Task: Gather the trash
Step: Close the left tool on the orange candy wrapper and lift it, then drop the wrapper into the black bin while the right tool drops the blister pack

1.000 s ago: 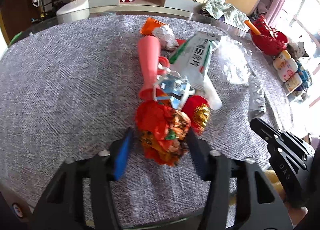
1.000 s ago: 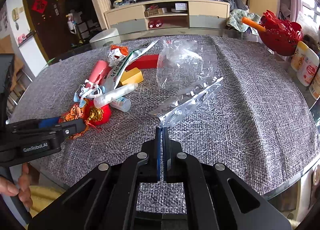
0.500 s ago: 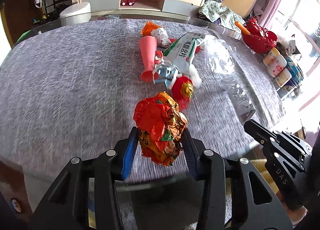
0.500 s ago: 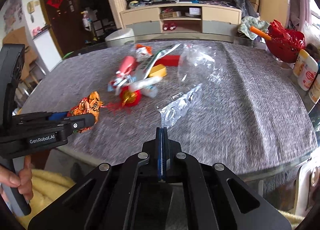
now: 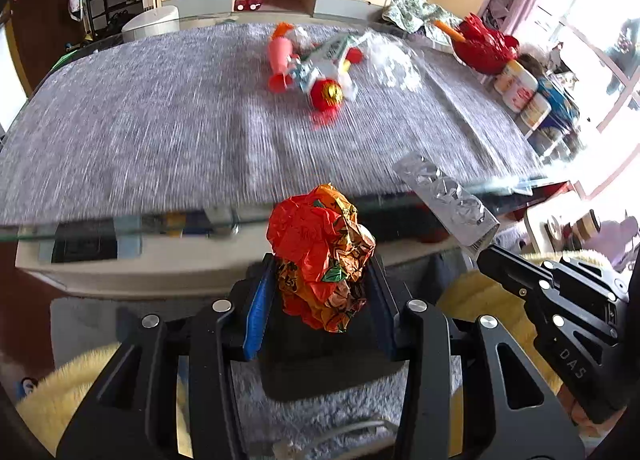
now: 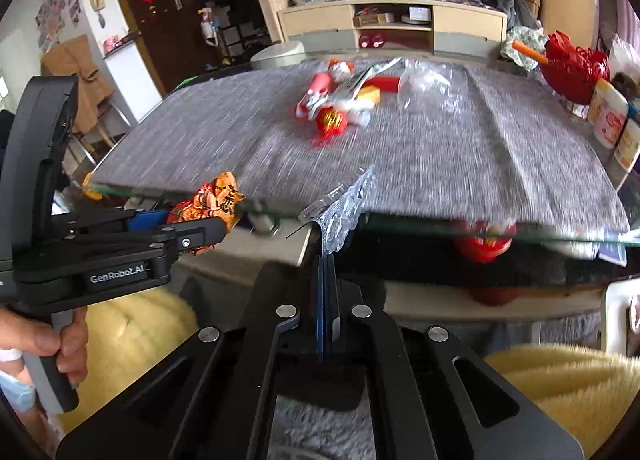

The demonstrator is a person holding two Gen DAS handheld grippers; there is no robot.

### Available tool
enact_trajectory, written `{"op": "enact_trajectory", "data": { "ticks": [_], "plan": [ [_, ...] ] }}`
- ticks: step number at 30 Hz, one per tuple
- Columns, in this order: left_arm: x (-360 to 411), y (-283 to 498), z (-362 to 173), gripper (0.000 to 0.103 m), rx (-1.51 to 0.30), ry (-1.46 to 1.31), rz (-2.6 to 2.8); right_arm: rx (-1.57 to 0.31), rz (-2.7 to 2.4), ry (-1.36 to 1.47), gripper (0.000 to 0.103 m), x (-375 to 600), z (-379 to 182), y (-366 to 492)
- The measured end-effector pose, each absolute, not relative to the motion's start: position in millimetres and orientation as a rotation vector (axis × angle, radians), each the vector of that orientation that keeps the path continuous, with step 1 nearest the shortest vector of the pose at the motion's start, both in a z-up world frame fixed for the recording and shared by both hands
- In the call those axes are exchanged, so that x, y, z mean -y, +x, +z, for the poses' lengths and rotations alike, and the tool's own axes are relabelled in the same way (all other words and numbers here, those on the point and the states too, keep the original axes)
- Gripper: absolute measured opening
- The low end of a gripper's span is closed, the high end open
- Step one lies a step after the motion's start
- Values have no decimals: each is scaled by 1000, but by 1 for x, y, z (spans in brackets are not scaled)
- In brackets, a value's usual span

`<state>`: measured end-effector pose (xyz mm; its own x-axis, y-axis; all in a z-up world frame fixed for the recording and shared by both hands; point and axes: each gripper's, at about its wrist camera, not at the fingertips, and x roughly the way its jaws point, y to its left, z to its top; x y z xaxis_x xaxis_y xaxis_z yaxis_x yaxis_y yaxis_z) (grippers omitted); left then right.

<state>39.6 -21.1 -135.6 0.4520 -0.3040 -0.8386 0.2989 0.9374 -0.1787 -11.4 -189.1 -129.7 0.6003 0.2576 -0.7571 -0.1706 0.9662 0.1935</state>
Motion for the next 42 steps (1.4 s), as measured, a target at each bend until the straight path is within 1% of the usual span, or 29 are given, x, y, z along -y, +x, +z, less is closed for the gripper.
{"op": "enact_trajectory", "data": {
  "ticks": [6, 11, 19, 20, 21, 23, 24, 26, 27, 28, 30, 31, 33, 34, 35, 37, 42],
  "plan": [
    [19, 10, -143, 41, -1055, 7, -383, -921, 266, 108, 1, 186, -134, -40],
    [20, 1, -159, 41, -1096, 12, -388, -957, 274, 135, 1, 187, -144, -40],
    [25, 3, -208, 42, -1235, 31, -375, -1081, 258, 159, 2, 189, -176, -21],
    [25, 4, -214, 42, -1254, 29, -370, -1092, 248, 167, 3, 190, -180, -20],
    [25, 5, -220, 43, -1278, 23, -366, -1103, 234, 188, 6, 194, -185, -17],
    [24, 7, -228, 46, -1302, 18, -365, -1132, 212, 203, 6, 199, -195, -11],
    [25, 7, -231, 46, -1311, 20, -363, -1139, 204, 208, 9, 201, -198, -8],
    [25, 8, -236, 50, -1324, 18, -365, -1148, 180, 215, 48, 205, -203, -4],
    [25, 8, -237, 53, -1329, 14, -367, -1139, 175, 220, 73, 207, -204, -3],
    [25, 9, -238, 56, -1332, 12, -367, -1127, 158, 215, 75, 208, -203, -2],
    [25, 9, -238, 72, -1330, 12, -365, -1131, 143, 221, 76, 212, -204, 2],
    [24, 10, -238, 75, -1328, 10, -365, -1135, 131, 227, 78, 214, -204, 5],
    [23, 11, -236, 89, -1321, 9, -365, -1131, 108, 220, 86, 216, -204, 7],
    [24, 11, -234, 92, -1315, 13, -361, -1130, 97, 210, 89, 217, -204, 8],
    [24, 11, -232, 95, -1308, 21, -354, -1130, 85, 201, 91, 219, -203, 10],
    [22, 14, -226, 95, -1289, 39, -336, -1125, 71, 198, 95, 221, -202, 12],
    [16, 22, -209, 95, -1235, 56, -306, -1127, 84, 245, 96, 228, -197, 21]
  ]
}}
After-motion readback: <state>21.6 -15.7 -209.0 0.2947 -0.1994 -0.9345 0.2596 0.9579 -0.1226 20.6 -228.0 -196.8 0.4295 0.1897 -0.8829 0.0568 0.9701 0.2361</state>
